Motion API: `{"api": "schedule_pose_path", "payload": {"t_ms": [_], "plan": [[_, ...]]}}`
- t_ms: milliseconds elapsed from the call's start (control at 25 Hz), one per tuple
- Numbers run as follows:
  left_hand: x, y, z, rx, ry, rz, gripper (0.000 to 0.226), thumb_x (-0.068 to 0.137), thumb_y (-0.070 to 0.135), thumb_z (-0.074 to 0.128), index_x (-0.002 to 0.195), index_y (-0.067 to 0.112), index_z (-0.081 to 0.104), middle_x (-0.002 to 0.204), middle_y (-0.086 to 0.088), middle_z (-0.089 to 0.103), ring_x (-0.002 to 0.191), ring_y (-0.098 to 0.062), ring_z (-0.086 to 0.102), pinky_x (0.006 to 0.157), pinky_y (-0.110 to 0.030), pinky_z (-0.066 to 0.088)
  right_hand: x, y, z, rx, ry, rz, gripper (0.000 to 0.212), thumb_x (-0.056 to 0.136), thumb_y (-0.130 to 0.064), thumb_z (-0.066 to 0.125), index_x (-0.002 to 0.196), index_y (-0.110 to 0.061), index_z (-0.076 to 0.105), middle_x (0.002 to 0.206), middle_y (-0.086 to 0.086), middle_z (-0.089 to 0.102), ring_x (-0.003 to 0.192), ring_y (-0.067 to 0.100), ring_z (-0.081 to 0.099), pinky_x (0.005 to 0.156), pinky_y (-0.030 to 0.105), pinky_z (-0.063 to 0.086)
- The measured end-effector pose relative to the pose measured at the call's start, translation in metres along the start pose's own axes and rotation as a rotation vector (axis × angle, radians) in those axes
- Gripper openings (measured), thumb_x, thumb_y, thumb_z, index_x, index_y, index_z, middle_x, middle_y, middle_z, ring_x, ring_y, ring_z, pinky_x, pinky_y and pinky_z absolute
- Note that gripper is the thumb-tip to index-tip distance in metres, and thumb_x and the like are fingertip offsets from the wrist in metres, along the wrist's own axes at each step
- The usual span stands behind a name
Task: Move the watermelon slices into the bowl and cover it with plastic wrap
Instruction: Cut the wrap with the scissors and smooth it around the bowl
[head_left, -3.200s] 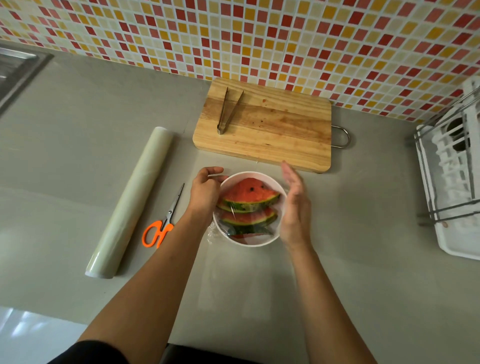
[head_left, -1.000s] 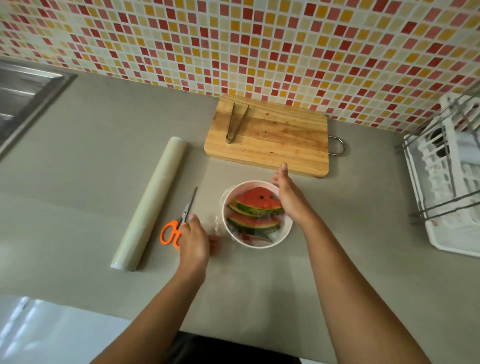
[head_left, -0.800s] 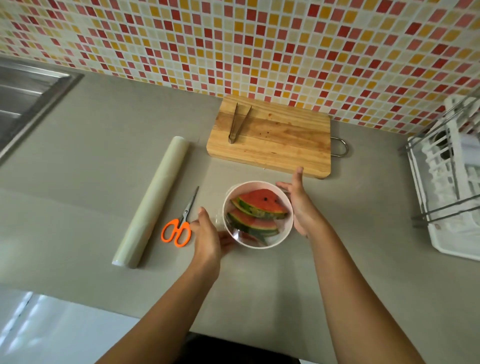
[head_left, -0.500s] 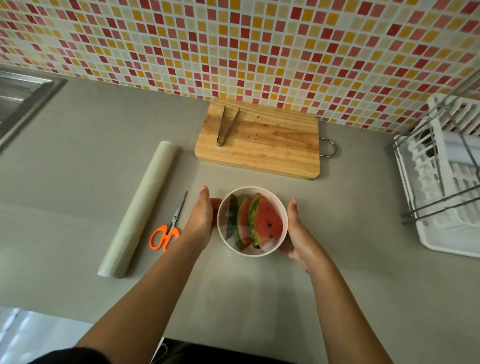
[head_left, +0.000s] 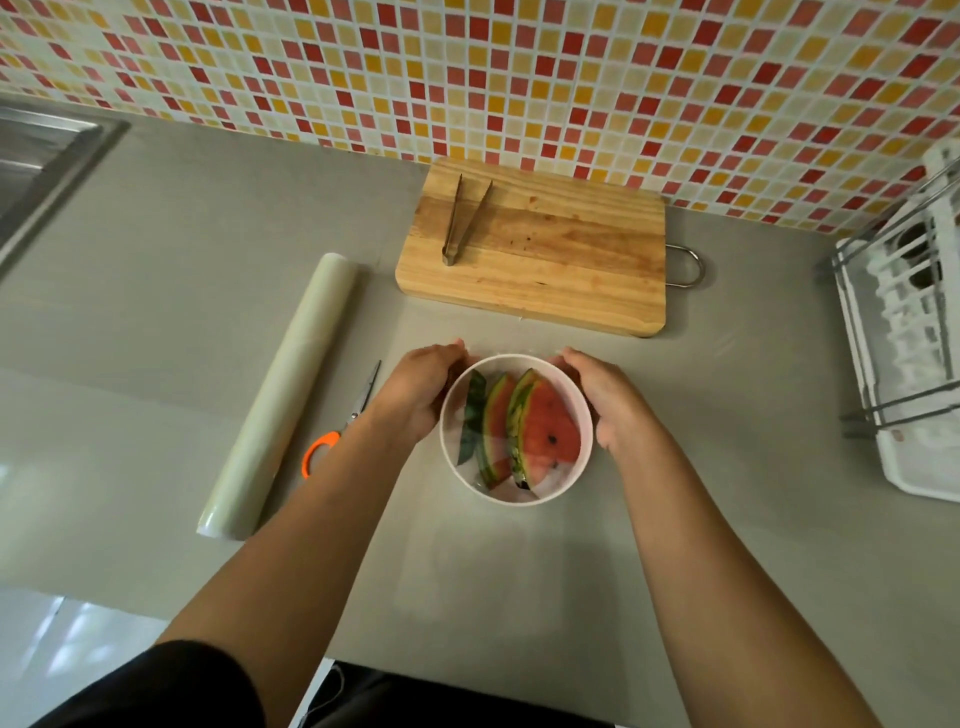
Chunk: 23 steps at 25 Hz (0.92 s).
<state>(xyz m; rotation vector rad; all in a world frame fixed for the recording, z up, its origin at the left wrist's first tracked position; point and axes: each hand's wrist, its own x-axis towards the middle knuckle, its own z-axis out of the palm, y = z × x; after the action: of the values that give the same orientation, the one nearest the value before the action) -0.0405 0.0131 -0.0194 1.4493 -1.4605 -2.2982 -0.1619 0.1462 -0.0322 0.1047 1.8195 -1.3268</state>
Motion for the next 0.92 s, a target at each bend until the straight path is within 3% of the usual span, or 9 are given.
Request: {"api": "schedule_pose_path", "payload": {"t_ms": [120, 200, 240, 320, 440, 560, 640, 840, 920], "plan": [[0.002, -0.009, -0.003, 0.041, -0.035, 0.029, 0.049, 0.1, 0.04, 0.035, 0.094, 0.006, 0.07, 0.088, -0.014, 0.073, 0.085, -0.028, 0.07, 0.083, -0.037, 0.054, -0.002, 0.002, 0.001, 0.033, -0.061, 0.008, 0.065, 0.096, -0.053, 0.03, 0.06, -0.021, 0.073, 0.071, 0.004, 0.072, 0.064, 0.019, 0.068, 0.07, 0.031, 0.053], [0.003, -0.012, -0.007, 0.082, -0.089, 0.017, 0.053, 0.097, 0.05, 0.035, 0.1, 0.01, 0.071, 0.097, -0.014, 0.074, 0.088, -0.026, 0.071, 0.083, -0.036, 0.054, -0.006, 0.005, -0.005, 0.049, -0.071, -0.016, 0.065, 0.092, -0.064, 0.022, 0.082, -0.023, 0.072, 0.085, 0.004, 0.072, 0.078, 0.019, 0.069, 0.075, 0.034, 0.055], [0.004, -0.015, -0.009, 0.067, -0.101, 0.03, 0.052, 0.096, 0.052, 0.038, 0.111, 0.011, 0.065, 0.102, -0.015, 0.073, 0.091, -0.026, 0.071, 0.086, -0.039, 0.054, -0.007, 0.008, -0.01, 0.084, -0.08, -0.042, 0.057, 0.09, -0.065, 0.024, 0.099, -0.023, 0.061, 0.099, 0.007, 0.068, 0.091, 0.022, 0.066, 0.084, 0.04, 0.053], [0.005, -0.022, -0.015, -0.02, -0.126, 0.092, 0.048, 0.094, 0.053, 0.042, 0.13, 0.022, 0.046, 0.101, -0.011, 0.074, 0.095, -0.025, 0.07, 0.086, -0.04, 0.054, -0.013, 0.014, -0.02, 0.208, -0.214, -0.085, 0.047, 0.087, -0.066, 0.032, 0.107, -0.025, 0.041, 0.11, 0.01, 0.064, 0.102, 0.027, 0.061, 0.091, 0.044, 0.05], [-0.001, -0.028, -0.018, 0.017, -0.246, 0.203, 0.035, 0.093, 0.059, 0.034, 0.121, 0.048, 0.05, 0.102, 0.001, 0.074, 0.1, -0.018, 0.069, 0.079, -0.029, 0.057, -0.019, 0.016, -0.026, 0.188, -0.39, -0.142, 0.053, 0.077, -0.071, 0.039, 0.098, -0.027, 0.06, 0.099, 0.002, 0.07, 0.096, 0.023, 0.062, 0.085, 0.039, 0.05], [-0.002, -0.023, -0.012, 0.075, -0.277, 0.256, 0.048, 0.093, 0.059, 0.03, 0.113, 0.035, 0.066, 0.113, -0.001, 0.071, 0.108, -0.019, 0.065, 0.086, -0.031, 0.054, -0.018, 0.007, -0.02, 0.06, -0.39, -0.151, 0.061, 0.078, -0.071, 0.039, 0.104, -0.025, 0.068, 0.105, 0.005, 0.069, 0.102, 0.023, 0.062, 0.094, 0.041, 0.048], [0.0, -0.02, -0.006, 0.082, -0.247, 0.276, 0.056, 0.091, 0.059, 0.031, 0.108, 0.023, 0.071, 0.112, -0.006, 0.071, 0.108, -0.021, 0.065, 0.091, -0.037, 0.051, -0.015, 0.006, -0.016, 0.052, -0.363, -0.158, 0.062, 0.077, -0.07, 0.04, 0.105, -0.023, 0.069, 0.106, 0.006, 0.07, 0.101, 0.022, 0.064, 0.092, 0.039, 0.048], [0.001, -0.025, -0.001, -0.002, -0.208, 0.317, 0.055, 0.088, 0.059, 0.034, 0.109, 0.024, 0.07, 0.118, 0.003, 0.069, 0.111, -0.015, 0.063, 0.097, -0.037, 0.046, -0.016, 0.014, -0.004, 0.178, -0.266, -0.221, 0.059, 0.078, -0.066, 0.043, 0.11, -0.023, 0.067, 0.106, 0.003, 0.07, 0.101, 0.023, 0.066, 0.085, 0.036, 0.05], [-0.001, -0.026, 0.002, -0.028, -0.214, 0.32, 0.055, 0.087, 0.058, 0.034, 0.115, 0.023, 0.065, 0.123, 0.002, 0.066, 0.114, -0.016, 0.061, 0.099, -0.037, 0.045, -0.017, 0.016, 0.0, 0.199, -0.238, -0.25, 0.06, 0.078, -0.067, 0.042, 0.113, -0.025, 0.066, 0.111, 0.007, 0.068, 0.107, 0.029, 0.063, 0.091, 0.042, 0.049]]}}
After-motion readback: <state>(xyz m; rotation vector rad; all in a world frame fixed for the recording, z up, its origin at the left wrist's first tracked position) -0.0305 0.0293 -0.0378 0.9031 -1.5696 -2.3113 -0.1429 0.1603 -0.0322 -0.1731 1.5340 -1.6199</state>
